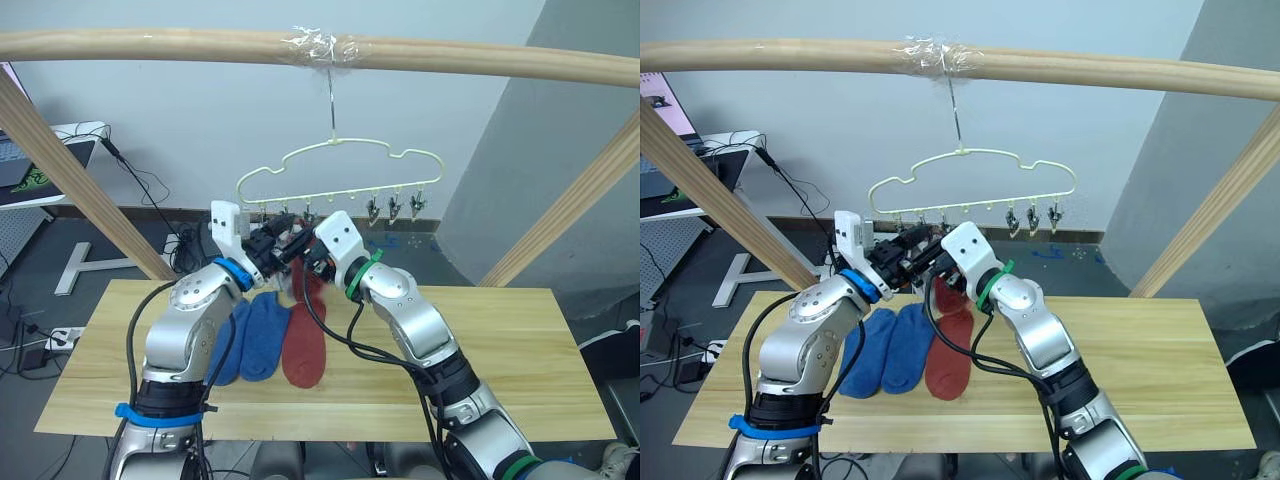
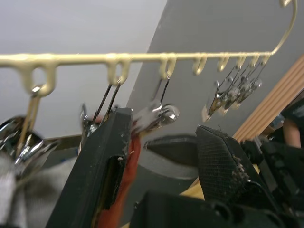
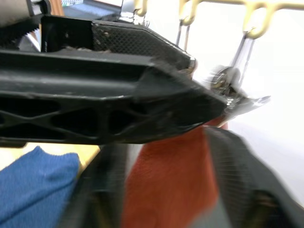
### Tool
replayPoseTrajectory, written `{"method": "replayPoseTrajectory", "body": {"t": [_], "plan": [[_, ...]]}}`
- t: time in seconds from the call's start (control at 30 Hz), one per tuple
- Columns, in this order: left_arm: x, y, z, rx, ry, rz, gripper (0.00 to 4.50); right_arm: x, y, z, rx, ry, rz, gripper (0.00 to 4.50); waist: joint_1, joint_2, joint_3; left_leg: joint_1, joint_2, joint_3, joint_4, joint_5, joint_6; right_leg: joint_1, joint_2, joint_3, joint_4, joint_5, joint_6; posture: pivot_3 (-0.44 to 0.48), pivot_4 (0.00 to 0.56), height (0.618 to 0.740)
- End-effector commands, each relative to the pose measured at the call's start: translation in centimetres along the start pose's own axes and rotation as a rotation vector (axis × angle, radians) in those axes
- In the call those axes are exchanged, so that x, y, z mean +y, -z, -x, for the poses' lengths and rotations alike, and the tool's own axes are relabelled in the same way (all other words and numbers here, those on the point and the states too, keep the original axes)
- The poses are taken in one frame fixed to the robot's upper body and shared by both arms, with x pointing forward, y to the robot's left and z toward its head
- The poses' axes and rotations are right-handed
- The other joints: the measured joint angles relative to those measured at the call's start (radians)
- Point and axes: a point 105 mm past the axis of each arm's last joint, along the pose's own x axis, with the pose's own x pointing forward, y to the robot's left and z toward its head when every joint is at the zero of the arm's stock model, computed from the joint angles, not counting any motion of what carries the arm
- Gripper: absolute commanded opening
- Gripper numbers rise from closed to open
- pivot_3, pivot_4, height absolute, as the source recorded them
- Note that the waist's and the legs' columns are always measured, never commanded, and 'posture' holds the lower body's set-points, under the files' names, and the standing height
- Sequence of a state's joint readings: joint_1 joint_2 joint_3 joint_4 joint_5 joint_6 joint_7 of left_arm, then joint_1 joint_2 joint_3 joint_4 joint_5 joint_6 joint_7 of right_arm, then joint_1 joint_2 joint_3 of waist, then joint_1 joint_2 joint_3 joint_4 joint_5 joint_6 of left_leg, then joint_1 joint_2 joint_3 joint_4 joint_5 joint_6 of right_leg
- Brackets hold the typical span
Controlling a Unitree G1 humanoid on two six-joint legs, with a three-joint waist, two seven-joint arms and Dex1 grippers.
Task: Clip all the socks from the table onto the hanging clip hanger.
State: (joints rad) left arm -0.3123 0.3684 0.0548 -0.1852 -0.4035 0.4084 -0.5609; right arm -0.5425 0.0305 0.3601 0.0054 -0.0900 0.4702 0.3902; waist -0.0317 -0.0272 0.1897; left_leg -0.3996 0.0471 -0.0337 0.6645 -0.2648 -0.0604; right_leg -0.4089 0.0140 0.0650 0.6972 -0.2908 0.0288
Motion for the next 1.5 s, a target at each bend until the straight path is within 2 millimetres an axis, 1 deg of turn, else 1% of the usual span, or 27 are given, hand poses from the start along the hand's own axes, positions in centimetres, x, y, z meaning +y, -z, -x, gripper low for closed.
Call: {"method": "replayPoseTrajectory", "body": {"t": [0.03, 0.13, 0.2, 0.23, 0.27, 0.3, 0.33, 0.4, 0.5, 0.57, 0.67, 0.73, 0.87, 0.97, 1.17, 1.37, 1.5], "plan": [[0.1, -0.6, 1.2, 0.000, 0.038, -0.087, 2.50, 0.3, -1.3, 0.9, -0.042, -0.011, 0.054, 2.87, 0.000, 0.000, 0.000, 0.000, 0.000, 0.000, 0.000, 0.000, 0.000, 0.000, 0.000, 0.000, 0.000, 0.000, 0.000, 0.015, 0.176, 0.710], [0.0, 0.1, 1.9, 0.045, 0.084, -0.145, 2.50, 0.1, -0.9, 1.9, -0.030, -0.001, 0.082, 2.87, 0.000, 0.000, 0.000, 0.000, 0.000, 0.000, -0.001, 0.000, 0.000, -0.001, 0.000, 0.000, 0.000, 0.000, 0.000, 0.012, 0.176, 0.710], [-0.5, 0.5, 2.6, 0.081, 0.162, -0.214, 2.50, -0.5, -0.6, 3.2, -0.024, 0.028, 0.078, 2.87, -0.001, 0.000, 0.000, -0.001, 0.000, 0.000, -0.001, 0.000, 0.000, -0.001, 0.000, 0.000, 0.000, 0.000, 0.000, 0.009, 0.177, 0.710], [-0.9, 0.7, 3.1, 0.094, 0.222, -0.269, 2.50, -1.0, -0.6, 4.3, -0.023, 0.048, 0.070, 2.87, -0.001, 0.000, 0.000, -0.001, 0.000, 0.000, -0.001, 0.000, 0.000, -0.001, 0.000, 0.000, -0.001, 0.000, 0.000, 0.007, 0.178, 0.710], [-1.9, 0.7, 3.7, 0.092, 0.308, -0.338, 2.50, -1.8, -0.7, 5.6, -0.024, 0.091, 0.061, 2.87, 0.000, 0.001, 0.000, -0.001, 0.000, 0.001, -0.001, 0.000, 0.000, -0.001, 0.000, 0.000, -0.001, 0.000, 0.000, 0.006, 0.179, 0.710], [-2.5, 0.8, 4.1, 0.089, 0.367, -0.383, 2.50, -2.3, -0.8, 6.6, -0.024, 0.119, 0.056, 2.87, 0.001, 0.001, 0.001, -0.001, 0.000, 0.001, -0.002, 0.000, 0.000, -0.001, 0.000, 0.000, -0.001, 0.000, 0.000, 0.006, 0.179, 0.710], [-3.0, 0.8, 4.4, 0.086, 0.409, -0.389, 2.50, -2.7, -0.9, 7.4, -0.026, 0.145, 0.047, 2.87, 0.001, 0.001, 0.001, -0.001, 0.000, 0.001, -0.002, 0.000, 0.000, -0.001, 0.000, 0.000, -0.002, -0.001, -0.001, 0.003, 0.179, 0.710], [-3.6, 0.8, 4.6, 0.089, 0.457, -0.370, 2.50, -3.4, -1.4, 8.4, -0.030, 0.185, 0.033, 2.87, 0.001, 0.002, 0.001, -0.001, 0.000, 0.002, -0.002, 0.000, 0.000, -0.001, -0.001, 0.001, -0.002, -0.001, -0.001, 0.003, 0.179, 0.710], [-4.3, 1.0, 4.7, 0.102, 0.524, -0.380, 2.50, -4.1, -1.9, 9.2, -0.033, 0.231, -0.001, 2.87, -0.002, 0.002, 0.001, 0.000, 0.001, 0.002, -0.001, 0.000, 0.000, -0.001, 0.001, 0.001, -0.001, -0.001, -0.001, -0.019, 0.183, 0.710], [-4.5, 0.9, 4.6, 0.100, 0.541, -0.358, 2.50, -4.7, -2.0, 9.1, -0.036, 0.270, -0.039, 2.87, -0.007, 0.002, 0.002, 0.000, 0.001, 0.002, -0.002, 0.000, 0.000, -0.001, 0.002, 0.002, -0.001, -0.004, 0.003, -0.031, 0.185, 0.710], [-4.5, 0.3, 4.0, 0.080, 0.538, -0.346, 2.50, -5.3, -2.1, 8.6, -0.041, 0.309, -0.095, 2.87, -0.013, 0.002, 0.002, 0.000, 0.002, 0.002, -0.001, 0.000, 0.000, -0.002, 0.002, 0.002, 0.000, -0.004, 0.003, -0.037, 0.185, 0.710], [-4.4, 0.1, 3.7, 0.068, 0.528, -0.350, 2.50, -5.2, -2.1, 8.2, -0.036, 0.301, -0.106, 2.87, -0.019, 0.002, 0.002, 0.000, 0.001, 0.002, -0.001, 0.000, 0.000, -0.002, 0.002, 0.002, 0.000, -0.004, 0.003, -0.037, 0.185, 0.710], [-3.8, 0.0, 3.1, 0.055, 0.488, -0.366, 2.50, -5.8, -2.0, 7.4, -0.032, 0.332, -0.159, 2.87, -0.020, 0.002, 0.002, 0.000, 0.001, 0.003, -0.002, 0.000, 0.000, -0.002, 0.001, 0.003, -0.001, -0.002, -0.001, -0.030, 0.179, 0.710], [-3.7, 0.0, 3.0, 0.054, 0.487, -0.363, 2.50, -6.2, -1.7, 6.9, -0.025, 0.349, -0.181, 2.87, -0.020, 0.002, 0.002, -0.001, 0.001, 0.003, -0.002, 0.000, 0.000, -0.002, 0.001, 0.003, -0.001, -0.002, -0.001, -0.022, 0.175, 0.710], [-3.8, 0.2, 2.9, 0.049, 0.490, -0.369, 2.50, -7.0, -2.1, 6.0, -0.040, 0.358, -0.177, 2.87, -0.022, 0.002, 0.002, -0.001, 0.001, 0.004, -0.002, 0.000, 0.000, -0.003, 0.001, 0.003, -0.001, -0.002, -0.001, -0.015, 0.168, 0.710], [-3.7, 0.2, 2.8, 0.046, 0.486, -0.370, 2.50, -7.1, -3.3, 5.1, -0.084, 0.342, -0.171, 2.87, -0.022, 0.002, 0.002, -0.001, 0.001, 0.004, -0.002, 0.000, 0.000, -0.003, 0.001, 0.003, -0.001, -0.002, -0.001, -0.012, 0.166, 0.710], [-3.6, 0.0, 2.6, 0.034, 0.473, -0.360, 2.50, -7.1, -3.8, 4.6, -0.100, 0.335, -0.172, 2.87, -0.022, 0.002, 0.002, -0.001, 0.001, 0.004, -0.002, 0.000, 0.000, -0.003, 0.001, 0.003, -0.001, -0.002, -0.001, -0.007, 0.164, 0.710]]}}
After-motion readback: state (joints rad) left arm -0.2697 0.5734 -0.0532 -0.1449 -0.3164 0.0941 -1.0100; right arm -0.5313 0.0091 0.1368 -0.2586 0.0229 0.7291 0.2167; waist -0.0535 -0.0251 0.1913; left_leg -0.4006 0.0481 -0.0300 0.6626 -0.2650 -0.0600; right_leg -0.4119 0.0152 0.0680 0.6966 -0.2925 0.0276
